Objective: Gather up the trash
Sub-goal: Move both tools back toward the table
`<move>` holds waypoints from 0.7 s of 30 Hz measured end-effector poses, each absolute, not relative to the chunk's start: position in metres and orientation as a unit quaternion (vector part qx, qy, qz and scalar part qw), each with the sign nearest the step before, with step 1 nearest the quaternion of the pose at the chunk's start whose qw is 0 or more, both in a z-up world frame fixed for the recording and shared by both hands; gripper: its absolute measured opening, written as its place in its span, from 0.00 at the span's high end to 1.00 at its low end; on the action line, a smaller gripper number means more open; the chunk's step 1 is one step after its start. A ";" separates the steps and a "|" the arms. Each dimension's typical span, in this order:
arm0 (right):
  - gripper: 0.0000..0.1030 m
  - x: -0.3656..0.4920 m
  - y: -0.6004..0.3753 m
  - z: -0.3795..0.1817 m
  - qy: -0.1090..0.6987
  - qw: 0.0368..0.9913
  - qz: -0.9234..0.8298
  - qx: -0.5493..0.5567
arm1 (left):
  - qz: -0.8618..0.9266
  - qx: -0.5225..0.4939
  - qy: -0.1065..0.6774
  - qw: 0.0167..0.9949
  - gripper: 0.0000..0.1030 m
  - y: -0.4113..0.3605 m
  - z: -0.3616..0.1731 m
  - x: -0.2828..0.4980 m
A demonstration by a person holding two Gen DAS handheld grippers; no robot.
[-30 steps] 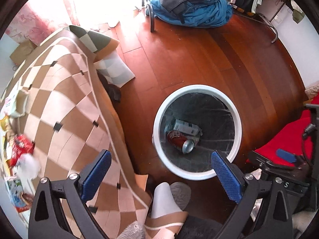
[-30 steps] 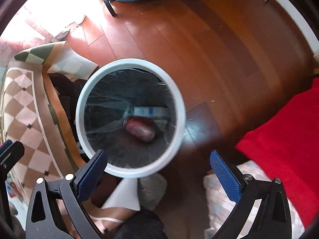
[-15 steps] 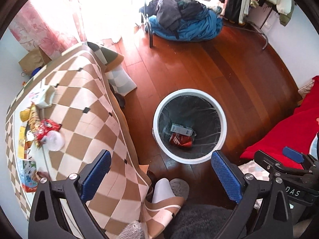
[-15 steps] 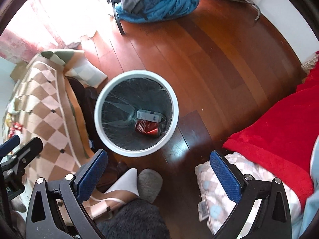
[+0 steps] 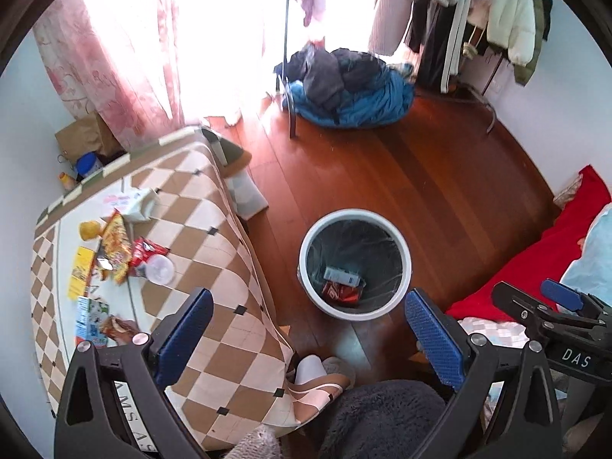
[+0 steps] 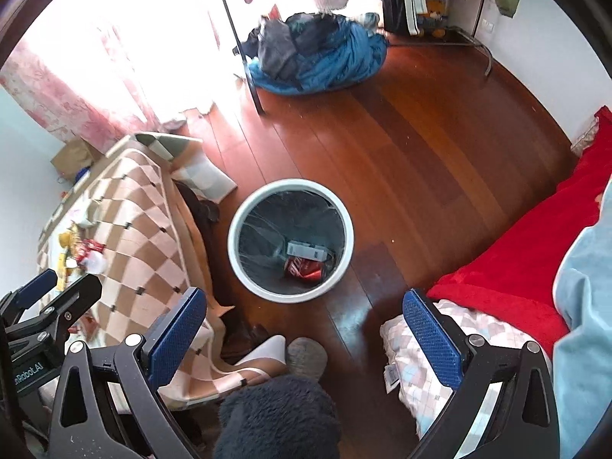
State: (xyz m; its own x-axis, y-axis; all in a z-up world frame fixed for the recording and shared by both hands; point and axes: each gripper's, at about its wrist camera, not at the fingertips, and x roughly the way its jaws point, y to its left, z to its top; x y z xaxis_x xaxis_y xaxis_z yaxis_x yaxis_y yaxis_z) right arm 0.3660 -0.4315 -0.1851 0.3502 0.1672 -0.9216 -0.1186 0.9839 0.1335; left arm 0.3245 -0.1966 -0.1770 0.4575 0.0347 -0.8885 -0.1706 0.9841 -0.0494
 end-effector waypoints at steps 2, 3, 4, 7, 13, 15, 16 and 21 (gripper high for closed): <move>0.00 0.358 -0.429 -0.168 0.552 0.829 0.089 0.029 | 0.064 -0.070 0.502 0.860 0.00 -0.190 -0.162 0.316; 0.00 0.353 -0.428 -0.159 0.544 0.833 0.090 0.036 | 0.068 -0.071 0.497 0.862 0.00 -0.188 -0.157 0.312; 0.00 0.350 -0.427 -0.153 0.539 0.836 0.094 0.042 | 0.077 -0.071 0.489 0.866 0.00 -0.183 -0.149 0.307; 0.00 0.338 -0.419 -0.128 0.518 0.845 0.112 0.070 | 0.098 -0.080 0.468 0.875 0.00 -0.163 -0.132 0.295; 0.00 0.320 -0.362 -0.109 0.509 0.840 0.168 0.083 | 0.150 -0.099 0.467 0.866 0.00 -0.094 -0.134 0.262; 0.00 0.315 -0.322 -0.119 0.521 0.827 0.198 0.068 | 0.194 -0.094 0.477 0.852 0.00 -0.056 -0.150 0.244; 0.00 0.312 -0.306 -0.126 0.527 0.822 0.209 0.062 | 0.207 -0.093 0.482 0.846 0.00 -0.045 -0.156 0.239; 0.00 0.296 -0.191 -0.190 0.575 0.770 0.277 -0.011 | 0.294 -0.096 0.526 0.792 0.01 0.045 -0.213 0.188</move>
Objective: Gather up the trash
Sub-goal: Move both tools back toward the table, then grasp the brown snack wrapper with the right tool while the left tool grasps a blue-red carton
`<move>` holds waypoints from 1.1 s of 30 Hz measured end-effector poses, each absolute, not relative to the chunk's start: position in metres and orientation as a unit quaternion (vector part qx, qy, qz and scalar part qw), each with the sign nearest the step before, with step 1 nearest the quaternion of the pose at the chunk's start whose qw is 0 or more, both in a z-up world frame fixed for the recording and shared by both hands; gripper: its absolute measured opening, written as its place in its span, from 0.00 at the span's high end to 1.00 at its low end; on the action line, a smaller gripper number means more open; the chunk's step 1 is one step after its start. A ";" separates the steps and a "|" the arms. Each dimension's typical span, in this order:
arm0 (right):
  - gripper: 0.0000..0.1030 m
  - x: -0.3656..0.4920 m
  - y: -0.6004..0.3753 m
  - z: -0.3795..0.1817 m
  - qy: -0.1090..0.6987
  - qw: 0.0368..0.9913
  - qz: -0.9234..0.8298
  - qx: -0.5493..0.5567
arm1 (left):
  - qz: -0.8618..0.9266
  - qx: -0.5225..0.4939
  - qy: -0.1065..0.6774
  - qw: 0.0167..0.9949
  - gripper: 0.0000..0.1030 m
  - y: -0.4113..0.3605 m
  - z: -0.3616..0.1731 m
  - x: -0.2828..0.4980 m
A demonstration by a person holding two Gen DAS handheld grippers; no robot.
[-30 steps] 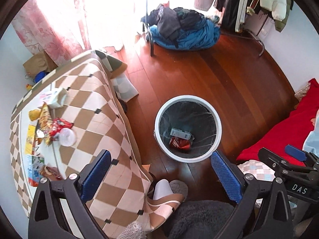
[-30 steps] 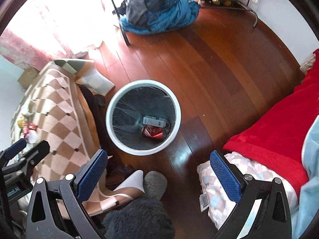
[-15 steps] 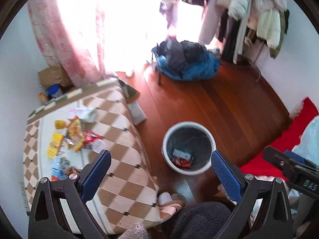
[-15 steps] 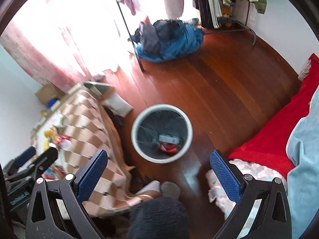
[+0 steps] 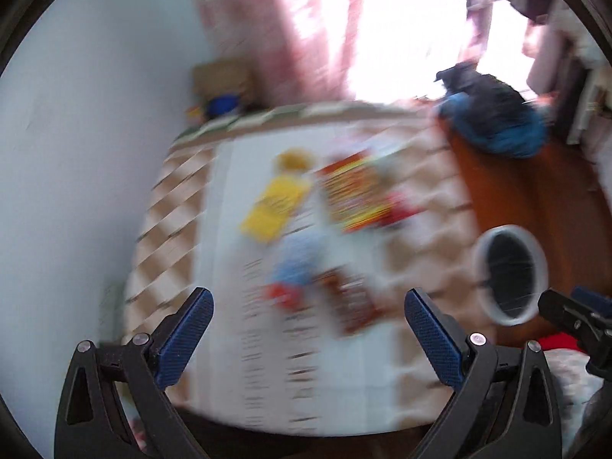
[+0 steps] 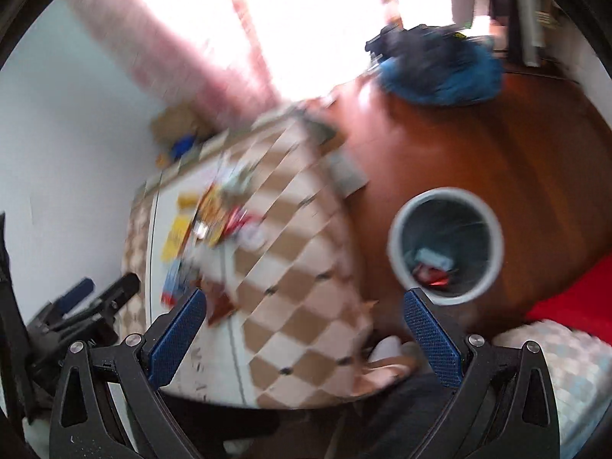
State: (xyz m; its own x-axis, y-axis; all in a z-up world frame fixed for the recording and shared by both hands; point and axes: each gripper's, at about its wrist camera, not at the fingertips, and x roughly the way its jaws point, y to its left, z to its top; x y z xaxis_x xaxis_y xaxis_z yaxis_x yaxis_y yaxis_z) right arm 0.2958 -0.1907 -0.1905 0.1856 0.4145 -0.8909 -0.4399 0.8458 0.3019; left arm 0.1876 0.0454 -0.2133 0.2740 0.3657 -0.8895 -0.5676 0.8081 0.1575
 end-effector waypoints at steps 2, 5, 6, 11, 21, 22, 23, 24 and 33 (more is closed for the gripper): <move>0.00 0.287 -0.144 -0.222 0.591 0.748 0.297 -0.046 | 0.331 -0.091 0.538 0.770 0.01 0.075 -0.236 0.165; 0.00 0.274 -0.080 -0.270 0.611 0.718 0.316 -0.105 | 0.366 -0.090 0.557 0.741 0.01 0.111 -0.268 0.137; 0.00 0.272 -0.063 -0.284 0.614 0.711 0.318 -0.126 | 0.371 -0.091 0.562 0.733 0.01 0.117 -0.275 0.132; 0.04 0.259 0.005 -0.339 0.616 0.693 0.313 -0.208 | 0.385 -0.115 0.587 0.703 0.01 0.144 -0.310 0.106; 0.44 0.259 0.005 -0.354 0.613 0.712 0.259 -0.224 | 0.305 -0.127 0.566 0.755 0.01 0.123 -0.295 0.154; 0.44 0.266 -0.006 -0.354 0.621 0.715 0.246 -0.204 | 0.290 -0.127 0.567 0.760 0.01 0.122 -0.295 0.162; 0.44 0.275 -0.021 -0.353 0.632 0.719 0.228 -0.175 | 0.274 -0.125 0.570 0.764 0.01 0.119 -0.297 0.172; 0.44 0.281 -0.030 -0.353 0.639 0.721 0.219 -0.158 | 0.258 -0.117 0.576 0.767 0.01 0.115 -0.300 0.184; 0.24 0.301 -0.068 -0.352 0.668 0.709 0.205 -0.093 | 0.197 -0.108 0.617 0.755 0.66 0.105 -0.337 0.239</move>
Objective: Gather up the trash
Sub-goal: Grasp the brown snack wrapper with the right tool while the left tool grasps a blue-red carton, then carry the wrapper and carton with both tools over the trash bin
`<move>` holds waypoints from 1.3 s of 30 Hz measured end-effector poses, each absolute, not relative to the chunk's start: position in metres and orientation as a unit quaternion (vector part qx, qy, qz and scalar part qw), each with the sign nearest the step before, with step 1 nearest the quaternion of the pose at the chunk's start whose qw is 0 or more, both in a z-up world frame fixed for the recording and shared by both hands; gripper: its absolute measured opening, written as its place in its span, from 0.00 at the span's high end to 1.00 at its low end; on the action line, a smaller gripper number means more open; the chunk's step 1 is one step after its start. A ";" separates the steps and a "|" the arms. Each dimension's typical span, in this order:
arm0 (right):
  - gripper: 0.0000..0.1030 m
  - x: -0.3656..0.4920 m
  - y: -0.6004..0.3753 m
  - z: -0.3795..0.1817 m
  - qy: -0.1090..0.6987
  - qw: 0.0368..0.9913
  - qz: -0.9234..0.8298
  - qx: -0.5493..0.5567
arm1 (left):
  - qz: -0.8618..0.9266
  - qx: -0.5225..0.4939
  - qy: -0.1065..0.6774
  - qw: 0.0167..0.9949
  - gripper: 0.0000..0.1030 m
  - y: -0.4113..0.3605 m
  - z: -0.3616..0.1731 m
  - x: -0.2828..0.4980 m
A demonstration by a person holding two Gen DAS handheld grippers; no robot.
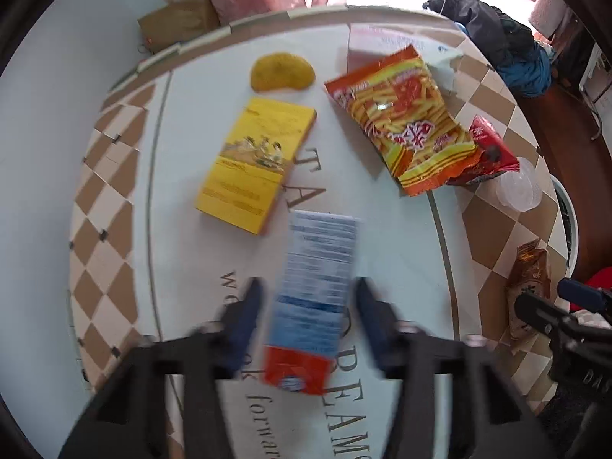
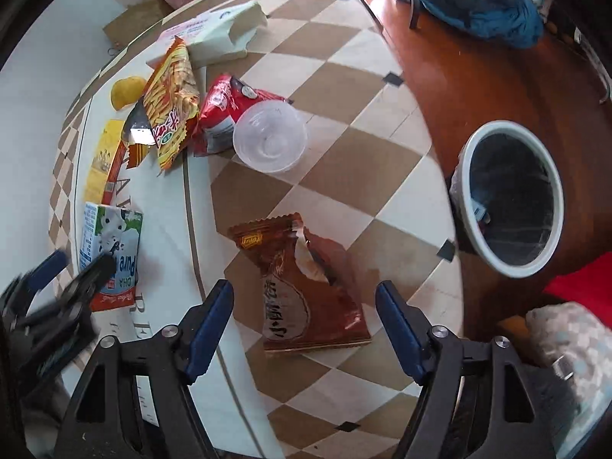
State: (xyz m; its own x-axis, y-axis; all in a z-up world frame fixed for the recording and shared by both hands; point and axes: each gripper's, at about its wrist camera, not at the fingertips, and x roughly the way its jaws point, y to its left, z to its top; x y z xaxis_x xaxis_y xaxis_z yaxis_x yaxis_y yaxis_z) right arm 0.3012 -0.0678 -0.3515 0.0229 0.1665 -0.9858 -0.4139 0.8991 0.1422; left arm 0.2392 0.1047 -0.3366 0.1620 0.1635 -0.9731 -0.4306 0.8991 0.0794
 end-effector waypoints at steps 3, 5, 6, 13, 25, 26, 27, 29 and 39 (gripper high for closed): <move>0.24 0.308 -0.060 -0.353 0.671 0.706 0.200 -0.104 | 0.210 -0.127 0.609 0.754 0.68 0.107 -0.335 0.229; 0.24 0.307 -0.051 -0.357 0.668 0.709 0.192 -0.121 | 0.223 -0.139 0.603 0.753 0.70 0.108 -0.335 0.222; 0.24 0.308 -0.048 -0.359 0.666 0.710 0.191 -0.127 | 0.229 -0.146 0.600 0.753 0.70 0.108 -0.335 0.217; 0.48 0.283 -0.041 -0.357 0.623 0.737 0.186 -0.185 | 0.260 -0.157 0.575 0.760 0.70 0.108 -0.327 0.192; 0.53 0.259 -0.067 -0.296 0.574 0.773 0.232 -0.143 | 0.265 -0.134 0.514 0.805 0.71 0.068 -0.250 0.160; 0.53 0.257 -0.071 -0.285 0.567 0.777 0.237 -0.135 | 0.259 -0.135 0.503 0.814 0.71 0.062 -0.238 0.157; 0.53 0.257 -0.077 -0.277 0.561 0.782 0.241 -0.128 | 0.255 -0.133 0.497 0.819 0.71 0.060 -0.232 0.160; 0.53 0.256 -0.092 -0.254 0.542 0.795 0.252 -0.108 | 0.248 -0.125 0.480 0.832 0.71 0.047 -0.212 0.161; 0.53 0.287 -0.201 -0.167 0.480 0.842 0.245 -0.034 | 0.167 -0.077 0.424 0.887 0.71 -0.045 -0.143 0.212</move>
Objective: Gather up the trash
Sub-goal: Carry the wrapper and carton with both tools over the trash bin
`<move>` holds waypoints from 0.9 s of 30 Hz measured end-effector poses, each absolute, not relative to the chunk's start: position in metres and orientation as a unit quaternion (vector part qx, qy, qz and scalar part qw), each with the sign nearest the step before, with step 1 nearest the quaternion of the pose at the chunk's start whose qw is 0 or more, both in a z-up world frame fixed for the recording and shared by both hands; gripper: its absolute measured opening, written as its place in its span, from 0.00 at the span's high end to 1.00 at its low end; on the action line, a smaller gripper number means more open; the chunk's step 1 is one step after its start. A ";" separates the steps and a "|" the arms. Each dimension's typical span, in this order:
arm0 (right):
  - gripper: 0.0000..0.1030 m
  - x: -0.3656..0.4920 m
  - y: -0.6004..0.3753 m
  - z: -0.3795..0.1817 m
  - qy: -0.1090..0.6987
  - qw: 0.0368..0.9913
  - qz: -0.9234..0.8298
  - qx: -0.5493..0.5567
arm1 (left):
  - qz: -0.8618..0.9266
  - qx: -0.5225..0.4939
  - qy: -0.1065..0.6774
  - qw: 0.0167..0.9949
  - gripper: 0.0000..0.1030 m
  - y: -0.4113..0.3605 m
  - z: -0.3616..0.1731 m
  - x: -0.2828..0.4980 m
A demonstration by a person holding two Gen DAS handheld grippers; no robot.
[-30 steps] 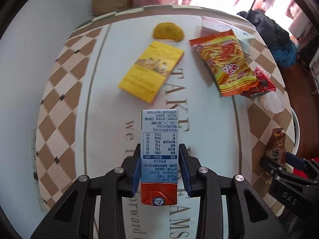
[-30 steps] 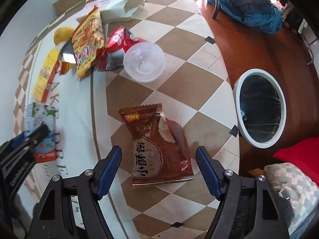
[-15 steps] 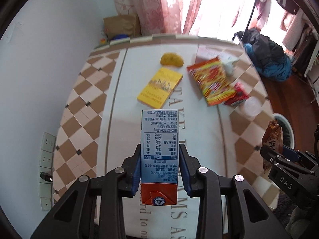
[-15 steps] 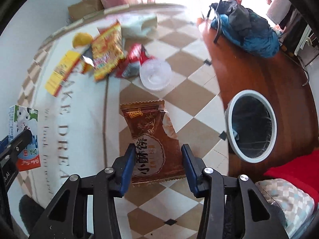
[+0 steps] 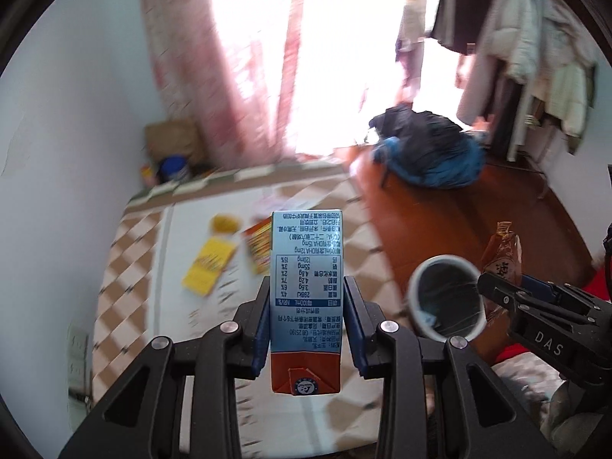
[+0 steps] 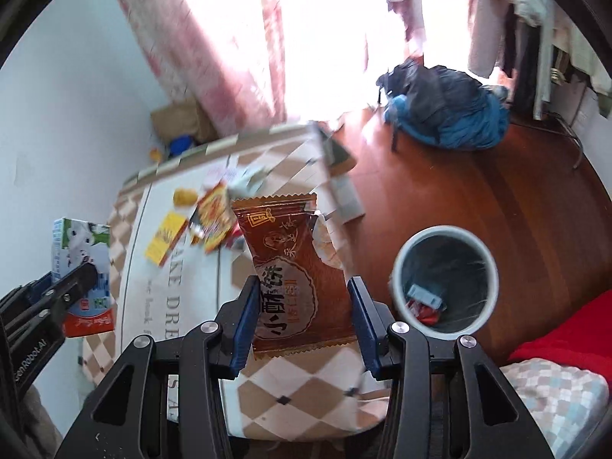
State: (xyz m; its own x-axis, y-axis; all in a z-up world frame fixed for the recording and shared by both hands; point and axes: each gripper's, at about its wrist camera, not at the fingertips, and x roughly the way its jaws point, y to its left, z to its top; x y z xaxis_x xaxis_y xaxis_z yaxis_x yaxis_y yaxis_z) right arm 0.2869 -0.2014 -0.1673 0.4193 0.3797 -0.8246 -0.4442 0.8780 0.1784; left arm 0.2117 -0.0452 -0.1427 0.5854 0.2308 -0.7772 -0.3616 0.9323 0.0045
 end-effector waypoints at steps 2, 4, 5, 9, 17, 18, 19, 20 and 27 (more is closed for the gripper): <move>0.53 0.298 -0.229 -0.156 0.477 0.846 0.238 -0.021 | 0.142 -0.066 0.422 0.893 0.71 -0.072 -0.139 0.235; 0.53 0.312 -0.260 -0.149 0.474 0.851 0.225 -0.008 | 0.119 -0.055 0.424 0.896 0.71 -0.098 -0.141 0.259; 0.53 0.319 -0.274 -0.147 0.473 0.854 0.218 -0.006 | 0.110 -0.053 0.425 0.897 0.71 -0.106 -0.143 0.267; 0.53 0.349 -0.324 -0.157 0.478 0.860 0.179 -0.005 | 0.068 -0.042 0.438 0.895 0.71 -0.155 -0.163 0.320; 0.53 0.433 -0.402 -0.242 0.550 0.825 0.128 0.006 | 0.012 -0.054 0.515 0.855 0.71 -0.212 -0.247 0.408; 0.53 0.442 -0.406 -0.253 0.558 0.821 0.123 0.004 | 0.010 -0.058 0.525 0.849 0.71 -0.214 -0.257 0.416; 0.53 0.451 -0.409 -0.265 0.566 0.815 0.124 0.002 | 0.002 -0.062 0.542 0.838 0.71 -0.216 -0.271 0.426; 0.53 0.461 -0.413 -0.278 0.577 0.807 0.125 0.002 | -0.005 -0.073 0.557 0.828 0.70 -0.217 -0.283 0.434; 0.53 0.509 -0.415 -0.374 0.645 0.751 0.139 0.005 | -0.011 -0.091 0.637 0.765 0.70 -0.220 -0.360 0.474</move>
